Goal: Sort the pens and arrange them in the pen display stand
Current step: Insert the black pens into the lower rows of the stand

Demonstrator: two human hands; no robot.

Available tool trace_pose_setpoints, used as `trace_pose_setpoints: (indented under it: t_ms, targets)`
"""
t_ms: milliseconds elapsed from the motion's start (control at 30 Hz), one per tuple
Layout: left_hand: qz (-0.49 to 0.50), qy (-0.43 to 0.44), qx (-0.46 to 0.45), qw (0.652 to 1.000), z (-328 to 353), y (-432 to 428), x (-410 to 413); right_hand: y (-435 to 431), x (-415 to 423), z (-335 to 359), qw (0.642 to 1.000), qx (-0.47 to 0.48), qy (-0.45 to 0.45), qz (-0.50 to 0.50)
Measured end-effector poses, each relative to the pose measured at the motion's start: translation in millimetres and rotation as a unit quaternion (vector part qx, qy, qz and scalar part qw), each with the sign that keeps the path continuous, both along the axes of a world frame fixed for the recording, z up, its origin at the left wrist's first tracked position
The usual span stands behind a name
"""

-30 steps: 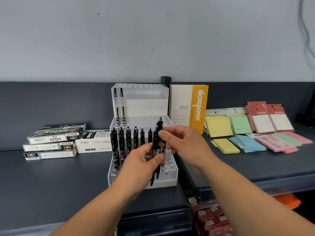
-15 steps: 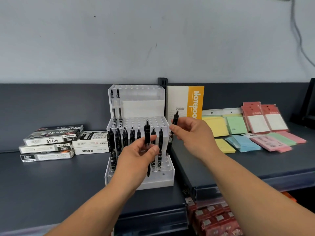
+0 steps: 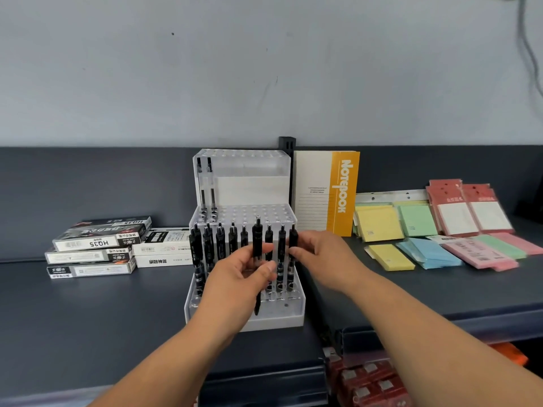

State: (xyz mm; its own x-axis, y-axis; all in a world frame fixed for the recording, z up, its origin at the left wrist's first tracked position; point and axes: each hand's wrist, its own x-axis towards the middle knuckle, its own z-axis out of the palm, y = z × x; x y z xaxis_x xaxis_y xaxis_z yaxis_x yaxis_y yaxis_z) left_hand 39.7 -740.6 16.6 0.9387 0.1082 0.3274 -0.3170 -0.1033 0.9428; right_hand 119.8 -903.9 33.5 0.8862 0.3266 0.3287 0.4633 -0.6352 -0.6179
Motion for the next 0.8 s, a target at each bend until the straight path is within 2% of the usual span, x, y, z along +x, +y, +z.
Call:
trace_pose_setpoints:
  t_ms: [167, 300, 600, 733, 800]
  targets:
    - [-0.003, 0.002, 0.005, 1.000, -0.3, -3.3, -0.8, -0.3, -3.3, -7.7, 0.998, 0.043, -0.029, -0.024]
    - [-0.007, -0.004, 0.012, 1.000, 3.9, -5.2, 0.9, -1.4, -4.4, -8.9, 0.998, 0.065, -0.014, -0.017]
    - [0.042, -0.063, 0.092, 0.993, 22.0, -17.2, 9.2, -1.6, -6.3, -5.5, 0.998, 0.067, 0.001, -0.017]
    - [0.082, -0.068, 0.086, 0.991, 18.2, -18.5, 11.7, -2.8, -6.4, -5.3, 0.997, 0.079, 0.007, -0.007]
    - [0.072, -0.051, 0.025, 0.996, 14.8, -19.6, 12.2, -2.8, -5.1, -5.3, 0.996, 0.087, 0.014, 0.002]
